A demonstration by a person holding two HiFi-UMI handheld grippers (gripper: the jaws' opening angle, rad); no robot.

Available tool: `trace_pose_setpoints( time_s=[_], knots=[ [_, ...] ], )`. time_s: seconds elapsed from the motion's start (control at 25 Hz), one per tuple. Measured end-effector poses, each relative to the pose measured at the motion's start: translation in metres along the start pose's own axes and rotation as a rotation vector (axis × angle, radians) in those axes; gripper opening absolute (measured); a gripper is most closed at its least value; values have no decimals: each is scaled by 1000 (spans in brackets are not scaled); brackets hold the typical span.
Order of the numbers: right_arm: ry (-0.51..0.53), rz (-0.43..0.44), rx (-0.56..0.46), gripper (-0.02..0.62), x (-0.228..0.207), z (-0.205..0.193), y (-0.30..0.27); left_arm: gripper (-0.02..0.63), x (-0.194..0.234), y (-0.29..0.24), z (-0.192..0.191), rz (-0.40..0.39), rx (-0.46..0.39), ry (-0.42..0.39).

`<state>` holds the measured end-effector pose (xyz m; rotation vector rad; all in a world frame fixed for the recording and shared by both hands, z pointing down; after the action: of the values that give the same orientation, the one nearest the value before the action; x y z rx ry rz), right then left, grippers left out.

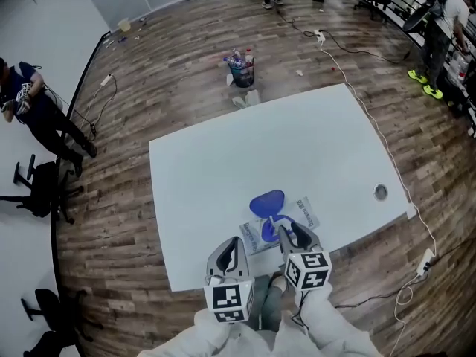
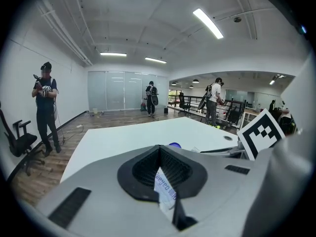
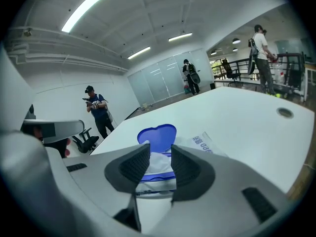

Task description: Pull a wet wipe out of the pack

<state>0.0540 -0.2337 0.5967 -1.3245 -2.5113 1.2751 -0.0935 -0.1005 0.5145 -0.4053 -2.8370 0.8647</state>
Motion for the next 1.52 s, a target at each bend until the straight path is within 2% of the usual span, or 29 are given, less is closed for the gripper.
trace_pose_setpoints(
  time_s=[0.68, 1.36, 1.52],
  knots=[
    [46, -28, 153, 135, 12, -4, -30, 0, 24, -1, -21, 25, 54, 50],
    [75, -58, 177, 129, 19, -5, -34, 0, 33, -3, -25, 25, 63, 67],
    [70, -56, 175, 103, 21, -4, -34, 0, 34, -3, -25, 25, 64, 68]
  ],
)
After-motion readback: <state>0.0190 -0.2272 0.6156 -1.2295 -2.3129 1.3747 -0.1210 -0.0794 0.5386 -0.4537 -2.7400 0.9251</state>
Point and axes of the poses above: the fingertips, and each gripper's own axes: y backward along the fingers, x to its left, z out of its top, the point moved 10 cm from there along y, backward along the fingers, and after that the axes turned 13 degrees about x, right-handed, at the moved point
